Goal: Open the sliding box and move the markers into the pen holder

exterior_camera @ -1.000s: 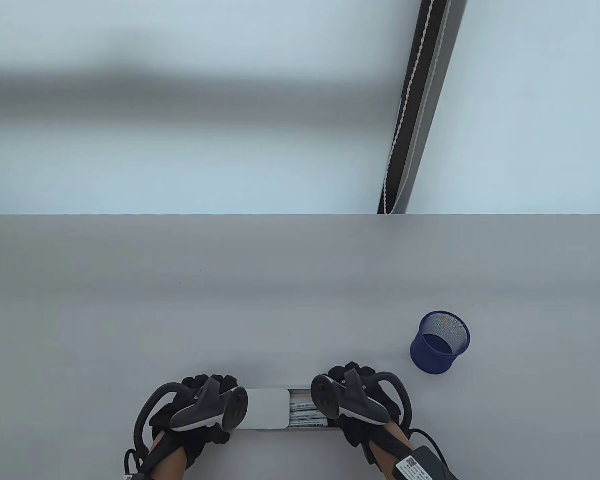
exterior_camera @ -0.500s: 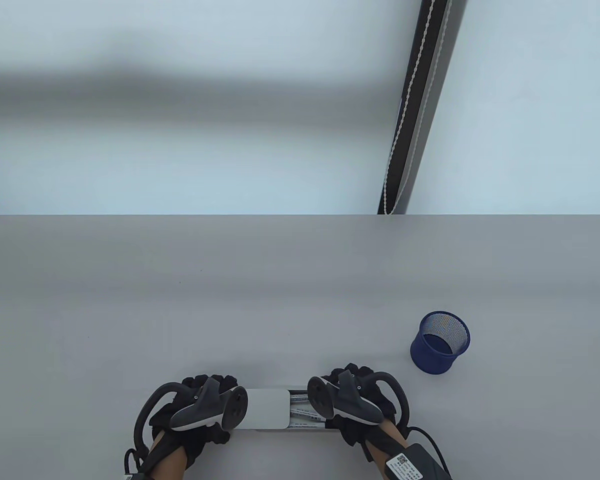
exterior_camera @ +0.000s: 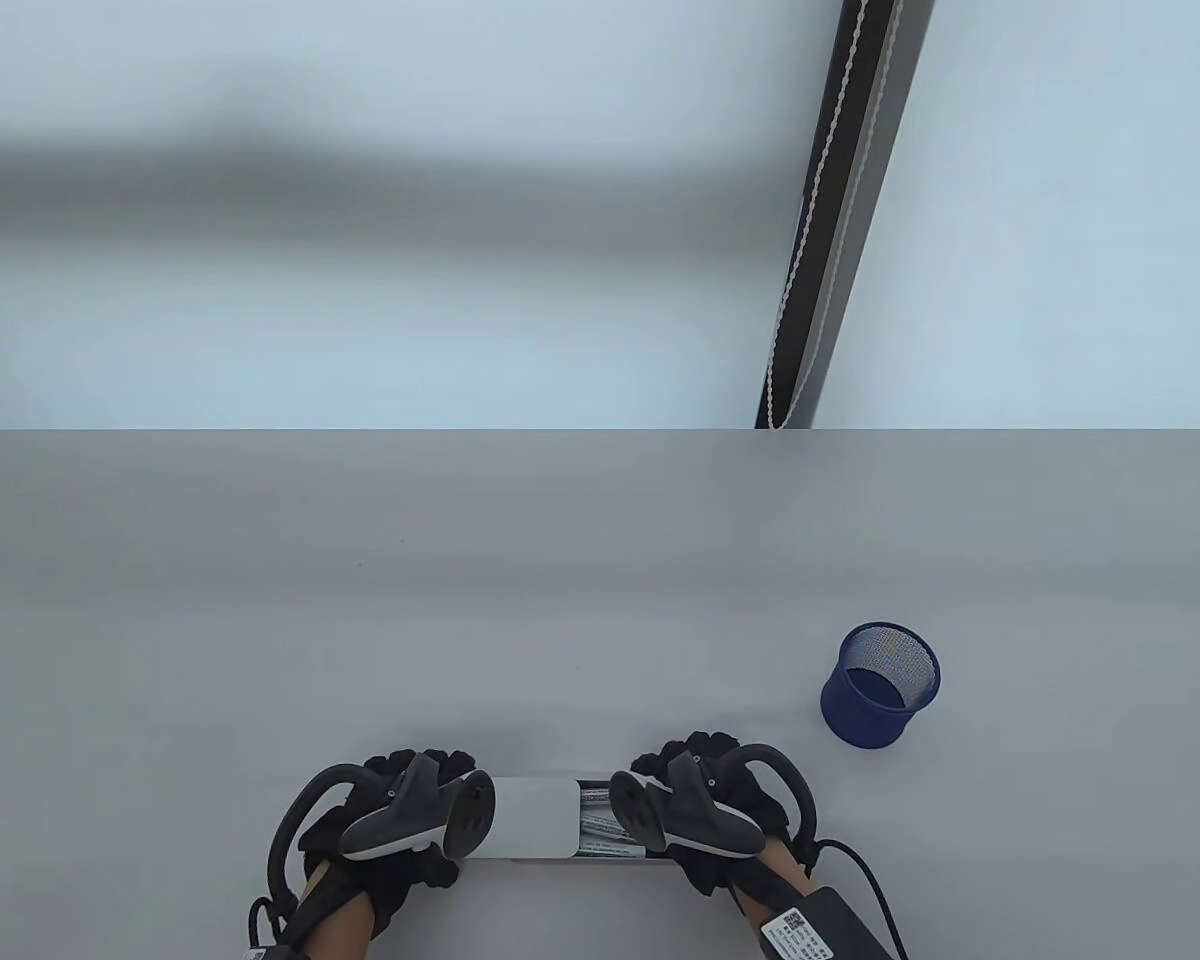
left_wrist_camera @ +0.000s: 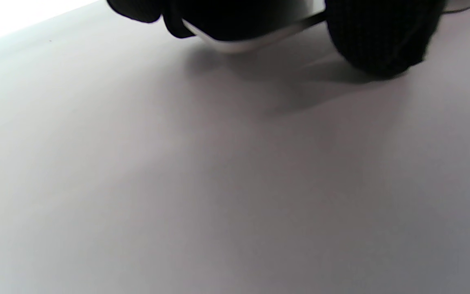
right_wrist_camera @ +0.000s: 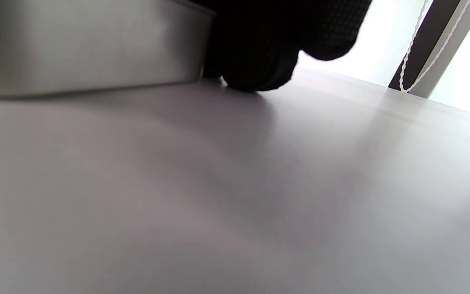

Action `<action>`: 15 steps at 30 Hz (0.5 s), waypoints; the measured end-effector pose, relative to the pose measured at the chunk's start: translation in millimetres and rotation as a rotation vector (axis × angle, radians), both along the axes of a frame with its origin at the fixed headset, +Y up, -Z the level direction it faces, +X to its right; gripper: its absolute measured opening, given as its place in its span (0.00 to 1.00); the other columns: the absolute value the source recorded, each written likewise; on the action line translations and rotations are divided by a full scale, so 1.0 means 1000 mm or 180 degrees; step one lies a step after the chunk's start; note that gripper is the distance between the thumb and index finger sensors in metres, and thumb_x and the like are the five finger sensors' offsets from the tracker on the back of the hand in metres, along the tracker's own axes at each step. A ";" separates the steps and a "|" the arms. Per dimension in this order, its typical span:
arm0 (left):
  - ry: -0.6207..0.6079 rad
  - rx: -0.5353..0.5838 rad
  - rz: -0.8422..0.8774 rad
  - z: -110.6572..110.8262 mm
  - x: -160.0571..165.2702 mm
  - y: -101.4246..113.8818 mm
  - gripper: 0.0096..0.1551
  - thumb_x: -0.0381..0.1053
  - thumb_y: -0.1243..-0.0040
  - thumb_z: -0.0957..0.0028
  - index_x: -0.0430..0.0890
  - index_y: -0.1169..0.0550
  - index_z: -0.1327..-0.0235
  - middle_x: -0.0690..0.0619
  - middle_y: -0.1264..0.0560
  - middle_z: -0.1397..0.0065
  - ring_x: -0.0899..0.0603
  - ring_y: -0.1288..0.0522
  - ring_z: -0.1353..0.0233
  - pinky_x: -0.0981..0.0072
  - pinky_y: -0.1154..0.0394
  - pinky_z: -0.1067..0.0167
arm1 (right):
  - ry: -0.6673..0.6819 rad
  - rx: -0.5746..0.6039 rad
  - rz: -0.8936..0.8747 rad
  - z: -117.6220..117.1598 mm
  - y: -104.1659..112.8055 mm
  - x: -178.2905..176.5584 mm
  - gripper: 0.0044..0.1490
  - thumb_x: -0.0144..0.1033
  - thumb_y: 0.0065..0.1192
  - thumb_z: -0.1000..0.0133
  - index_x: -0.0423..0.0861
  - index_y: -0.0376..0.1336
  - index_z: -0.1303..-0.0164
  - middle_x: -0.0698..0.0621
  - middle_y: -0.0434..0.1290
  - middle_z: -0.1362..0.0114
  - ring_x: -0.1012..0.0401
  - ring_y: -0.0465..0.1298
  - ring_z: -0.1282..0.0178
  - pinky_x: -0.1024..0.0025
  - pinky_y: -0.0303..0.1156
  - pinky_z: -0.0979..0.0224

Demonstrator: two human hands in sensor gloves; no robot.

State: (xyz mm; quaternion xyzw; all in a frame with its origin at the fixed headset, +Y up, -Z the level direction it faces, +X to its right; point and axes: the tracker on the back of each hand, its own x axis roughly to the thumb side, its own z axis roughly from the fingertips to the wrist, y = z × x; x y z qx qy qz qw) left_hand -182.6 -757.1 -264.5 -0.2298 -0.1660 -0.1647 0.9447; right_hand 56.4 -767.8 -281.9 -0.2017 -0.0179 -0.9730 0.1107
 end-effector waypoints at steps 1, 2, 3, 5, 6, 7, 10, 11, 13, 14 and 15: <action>-0.0002 0.0000 -0.0005 0.000 0.000 0.000 0.51 0.72 0.47 0.58 0.59 0.51 0.24 0.57 0.44 0.16 0.46 0.38 0.17 0.55 0.35 0.19 | 0.0002 0.0009 -0.0021 0.000 0.000 0.000 0.53 0.18 0.88 0.80 0.63 0.64 0.48 0.57 0.75 0.41 0.59 0.79 0.47 0.62 0.76 0.38; -0.0001 -0.0001 -0.0009 0.000 0.000 0.000 0.51 0.72 0.47 0.58 0.58 0.51 0.24 0.57 0.44 0.16 0.46 0.38 0.17 0.55 0.35 0.19 | 0.0013 0.0016 -0.0057 0.000 0.001 0.001 0.51 0.20 0.88 0.79 0.63 0.64 0.49 0.56 0.75 0.42 0.59 0.80 0.47 0.62 0.76 0.39; -0.0001 -0.0002 -0.0011 0.000 0.000 0.000 0.51 0.72 0.47 0.58 0.58 0.51 0.24 0.57 0.44 0.16 0.46 0.38 0.17 0.55 0.35 0.19 | 0.0022 0.0019 -0.0079 0.001 0.001 0.002 0.50 0.22 0.87 0.78 0.63 0.65 0.49 0.56 0.75 0.42 0.59 0.80 0.47 0.62 0.76 0.39; -0.0004 -0.0001 -0.0013 0.000 0.000 0.000 0.51 0.72 0.47 0.58 0.58 0.51 0.24 0.56 0.44 0.16 0.46 0.38 0.17 0.55 0.35 0.19 | 0.0040 0.0038 -0.0130 0.002 0.002 0.004 0.46 0.25 0.86 0.76 0.63 0.65 0.50 0.56 0.76 0.42 0.59 0.80 0.48 0.62 0.76 0.40; -0.0004 -0.0001 -0.0013 0.000 0.000 0.000 0.51 0.72 0.47 0.58 0.58 0.51 0.24 0.56 0.44 0.16 0.46 0.38 0.17 0.55 0.36 0.19 | 0.0052 0.0052 -0.0153 0.002 0.003 0.004 0.44 0.27 0.85 0.75 0.63 0.66 0.50 0.56 0.76 0.42 0.59 0.81 0.48 0.62 0.77 0.40; -0.0004 -0.0001 -0.0013 0.000 0.000 0.000 0.51 0.72 0.47 0.58 0.58 0.51 0.24 0.56 0.44 0.16 0.46 0.38 0.17 0.55 0.36 0.19 | 0.0057 0.0064 -0.0169 0.003 0.003 0.005 0.42 0.29 0.84 0.74 0.63 0.66 0.50 0.56 0.76 0.42 0.59 0.81 0.48 0.62 0.77 0.40; -0.0008 0.0004 -0.0018 0.000 0.000 0.000 0.51 0.72 0.47 0.57 0.58 0.51 0.24 0.56 0.44 0.16 0.46 0.38 0.17 0.55 0.36 0.19 | 0.0077 0.0020 -0.0218 0.003 0.006 0.006 0.36 0.33 0.80 0.69 0.63 0.67 0.51 0.56 0.77 0.43 0.59 0.82 0.48 0.62 0.78 0.41; -0.0009 0.0005 -0.0020 0.000 0.000 0.000 0.51 0.72 0.47 0.58 0.58 0.51 0.24 0.56 0.44 0.16 0.46 0.38 0.17 0.55 0.36 0.19 | 0.0079 0.0019 -0.0239 0.004 0.006 0.007 0.34 0.35 0.78 0.67 0.63 0.67 0.51 0.56 0.78 0.43 0.59 0.82 0.48 0.62 0.78 0.41; -0.0011 0.0006 -0.0022 0.000 0.000 0.000 0.51 0.72 0.47 0.58 0.58 0.51 0.24 0.56 0.44 0.16 0.46 0.38 0.17 0.55 0.36 0.19 | 0.0072 0.0014 -0.0279 0.004 0.007 0.009 0.32 0.36 0.77 0.65 0.62 0.67 0.51 0.56 0.78 0.43 0.59 0.82 0.48 0.62 0.79 0.41; -0.0011 0.0007 -0.0021 0.000 0.000 0.000 0.51 0.72 0.47 0.57 0.58 0.51 0.24 0.56 0.44 0.16 0.46 0.38 0.17 0.55 0.36 0.19 | 0.0069 0.0008 -0.0287 0.004 0.007 0.009 0.31 0.36 0.76 0.65 0.62 0.67 0.50 0.56 0.78 0.42 0.59 0.83 0.48 0.62 0.79 0.41; -0.0013 0.0006 -0.0022 0.000 0.001 0.000 0.51 0.72 0.47 0.57 0.58 0.51 0.24 0.56 0.44 0.16 0.46 0.38 0.17 0.55 0.36 0.19 | 0.0070 0.0003 -0.0303 0.004 0.007 0.010 0.31 0.36 0.76 0.64 0.63 0.67 0.50 0.56 0.78 0.42 0.59 0.83 0.48 0.63 0.79 0.41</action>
